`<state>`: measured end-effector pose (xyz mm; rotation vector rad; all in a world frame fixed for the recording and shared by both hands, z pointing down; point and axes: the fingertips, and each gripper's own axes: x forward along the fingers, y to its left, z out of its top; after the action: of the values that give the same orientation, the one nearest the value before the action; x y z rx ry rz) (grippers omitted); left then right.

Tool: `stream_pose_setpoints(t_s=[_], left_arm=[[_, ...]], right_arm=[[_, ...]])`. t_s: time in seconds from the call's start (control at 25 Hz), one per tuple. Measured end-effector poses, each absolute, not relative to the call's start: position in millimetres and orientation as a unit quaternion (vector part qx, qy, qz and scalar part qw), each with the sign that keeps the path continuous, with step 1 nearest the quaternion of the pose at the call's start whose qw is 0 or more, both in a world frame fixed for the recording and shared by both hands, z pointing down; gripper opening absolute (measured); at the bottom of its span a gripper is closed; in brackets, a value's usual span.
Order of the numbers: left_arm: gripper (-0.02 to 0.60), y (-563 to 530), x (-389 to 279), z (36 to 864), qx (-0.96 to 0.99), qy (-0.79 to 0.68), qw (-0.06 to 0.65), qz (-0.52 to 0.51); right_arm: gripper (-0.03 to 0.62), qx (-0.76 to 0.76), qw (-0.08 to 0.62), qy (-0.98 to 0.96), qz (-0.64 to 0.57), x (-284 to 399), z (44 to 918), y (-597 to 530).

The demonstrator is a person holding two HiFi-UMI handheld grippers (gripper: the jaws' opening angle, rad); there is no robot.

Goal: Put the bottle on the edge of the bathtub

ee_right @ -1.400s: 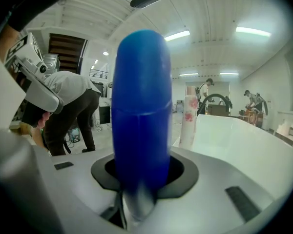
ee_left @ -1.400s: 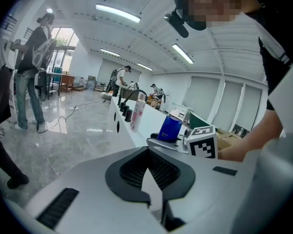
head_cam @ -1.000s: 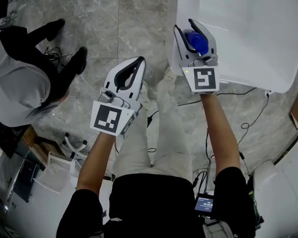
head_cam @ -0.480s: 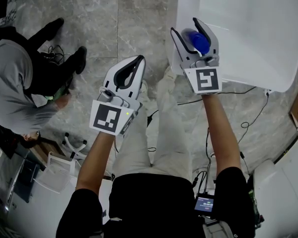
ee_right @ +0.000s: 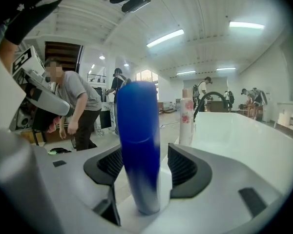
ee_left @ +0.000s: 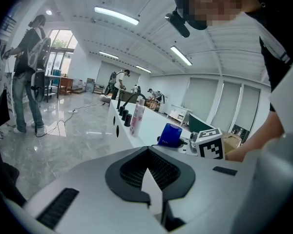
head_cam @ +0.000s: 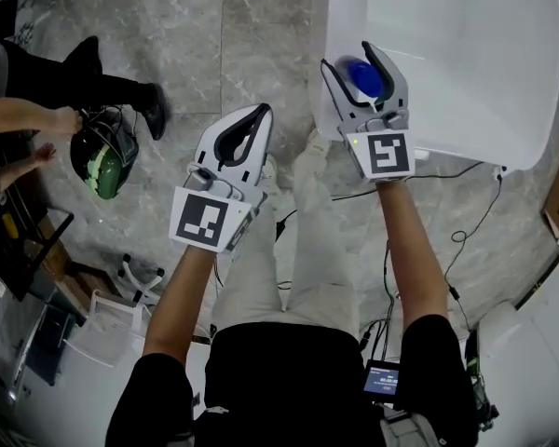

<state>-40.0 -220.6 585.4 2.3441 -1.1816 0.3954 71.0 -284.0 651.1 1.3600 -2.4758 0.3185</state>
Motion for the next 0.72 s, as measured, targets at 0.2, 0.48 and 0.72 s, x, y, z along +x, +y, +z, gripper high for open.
stream_pose_setpoints(t_s=[0.2,0.48,0.72], left_arm=[[0.012,-220,-38,567,0.862,-0.426,0.235,0.145],[0.012,-229,-28,537,0.872,-0.428,0.208,0.114],[0.012,-231,-28,511,0.876,-0.426,0.196,0.109]], right_arm=[[0.264,0.472,0.140,-0.862,0.120,76,633,-272],[0.264,0.482,0.144,-0.854,0.132,93,614,-249],[0.261,0.494,0.132,-0.850,0.128,103,581,-235]])
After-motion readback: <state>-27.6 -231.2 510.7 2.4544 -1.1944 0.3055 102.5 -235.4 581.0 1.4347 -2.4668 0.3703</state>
